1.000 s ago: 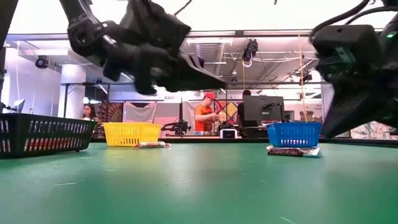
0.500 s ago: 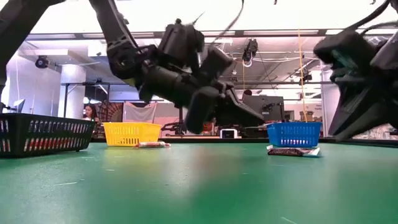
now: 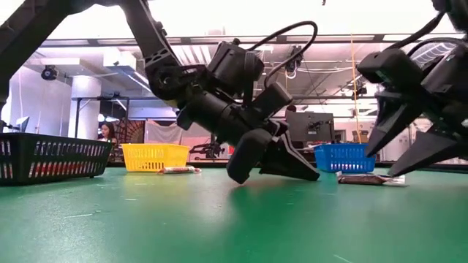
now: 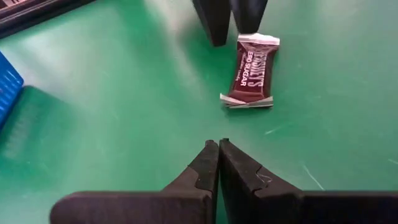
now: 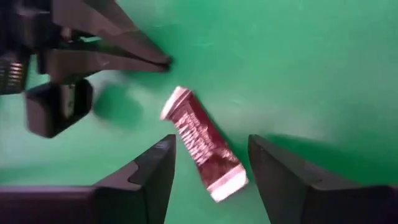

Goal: Sort candy by brand, put in halloween buckets
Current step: Put the brown chocolate into the yellow bin

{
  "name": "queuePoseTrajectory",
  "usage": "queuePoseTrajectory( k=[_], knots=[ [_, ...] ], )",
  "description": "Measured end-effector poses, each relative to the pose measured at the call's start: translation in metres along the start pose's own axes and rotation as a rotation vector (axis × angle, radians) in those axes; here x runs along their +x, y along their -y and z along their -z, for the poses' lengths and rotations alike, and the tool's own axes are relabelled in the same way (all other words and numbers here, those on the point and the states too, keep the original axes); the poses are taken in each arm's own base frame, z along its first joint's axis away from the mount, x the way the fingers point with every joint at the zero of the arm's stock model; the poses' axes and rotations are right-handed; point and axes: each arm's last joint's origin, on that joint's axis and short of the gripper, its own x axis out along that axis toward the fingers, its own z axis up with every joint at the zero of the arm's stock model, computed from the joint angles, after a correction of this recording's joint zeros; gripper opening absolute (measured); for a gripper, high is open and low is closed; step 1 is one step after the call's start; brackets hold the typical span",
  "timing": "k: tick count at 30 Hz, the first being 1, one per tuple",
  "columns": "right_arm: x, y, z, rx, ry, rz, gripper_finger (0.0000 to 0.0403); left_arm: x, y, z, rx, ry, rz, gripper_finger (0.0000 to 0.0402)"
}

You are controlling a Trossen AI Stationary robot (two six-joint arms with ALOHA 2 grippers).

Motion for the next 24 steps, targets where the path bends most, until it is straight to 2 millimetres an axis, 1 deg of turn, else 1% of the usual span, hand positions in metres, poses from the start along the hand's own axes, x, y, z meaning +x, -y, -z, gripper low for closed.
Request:
queuePoseTrajectory(
  k=[7, 10, 13, 16, 23, 24],
  knots=[
    [0.000, 0.001, 0.003, -0.025, -0.114, 0.030, 0.0201, -0.003, 0.002, 0.001, -0.028, -0.004, 0.016, 0.0000],
    [-0.002, 0.001, 0.006, -0.016, -0.130, 0.024, 0.0201, -0.007, 0.002, -0.002, -0.031, 0.014, 0.071, 0.0000],
    [-0.003, 0.000, 0.008, -0.005, -0.143, 0.010, 0.0201, -0.006, 0.005, -0.009, -0.022, 0.073, 0.162, 0.0000],
    [-0.002, -0.002, 0.008, 0.004, -0.146, -0.006, 0.0201, -0.002, 0.007, -0.017, -0.005, 0.121, 0.186, 0.0000],
    [0.003, -0.002, 0.009, -0.012, -0.112, -0.017, 0.0201, 0.012, 0.005, -0.016, 0.008, 0.129, 0.181, 0.0000],
    [0.004, -0.002, 0.010, -0.015, -0.112, -0.018, 0.0201, 0.013, 0.006, -0.013, 0.004, 0.119, 0.183, 0.0000]
  ],
)
